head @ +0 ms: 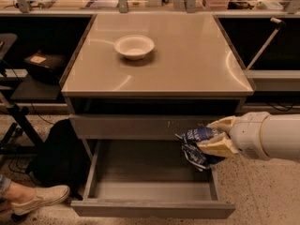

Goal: Place blue chip bag into middle drawer

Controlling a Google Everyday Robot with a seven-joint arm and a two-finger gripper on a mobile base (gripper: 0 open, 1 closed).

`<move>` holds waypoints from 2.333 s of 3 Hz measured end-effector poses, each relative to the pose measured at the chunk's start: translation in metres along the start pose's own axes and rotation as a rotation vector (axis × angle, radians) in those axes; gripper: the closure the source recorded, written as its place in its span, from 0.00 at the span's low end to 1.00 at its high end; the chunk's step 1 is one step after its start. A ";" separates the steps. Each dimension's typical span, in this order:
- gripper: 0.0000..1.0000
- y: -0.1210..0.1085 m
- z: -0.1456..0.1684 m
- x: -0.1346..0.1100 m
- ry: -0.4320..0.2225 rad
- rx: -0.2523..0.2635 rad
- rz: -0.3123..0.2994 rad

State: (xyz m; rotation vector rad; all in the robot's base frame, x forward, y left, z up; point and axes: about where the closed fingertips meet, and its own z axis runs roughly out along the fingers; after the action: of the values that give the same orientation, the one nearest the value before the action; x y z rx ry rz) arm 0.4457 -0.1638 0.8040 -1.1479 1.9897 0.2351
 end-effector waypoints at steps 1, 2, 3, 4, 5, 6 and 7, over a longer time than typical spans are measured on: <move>1.00 0.021 0.013 0.030 0.080 -0.036 0.013; 1.00 0.057 0.052 0.090 0.120 -0.081 0.053; 1.00 0.082 0.114 0.149 0.120 -0.106 0.127; 1.00 0.088 0.185 0.178 0.094 -0.112 0.203; 1.00 0.084 0.239 0.188 0.095 -0.082 0.288; 1.00 0.075 0.286 0.183 0.085 -0.034 0.372; 1.00 0.092 0.331 0.173 0.068 -0.028 0.444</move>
Offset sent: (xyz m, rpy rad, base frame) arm -0.0514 -0.0035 -0.2255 -0.0071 0.1888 -0.0590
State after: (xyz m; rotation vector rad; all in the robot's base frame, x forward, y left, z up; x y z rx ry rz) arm 0.5110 -0.0525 0.4418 -0.7247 2.2912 0.4562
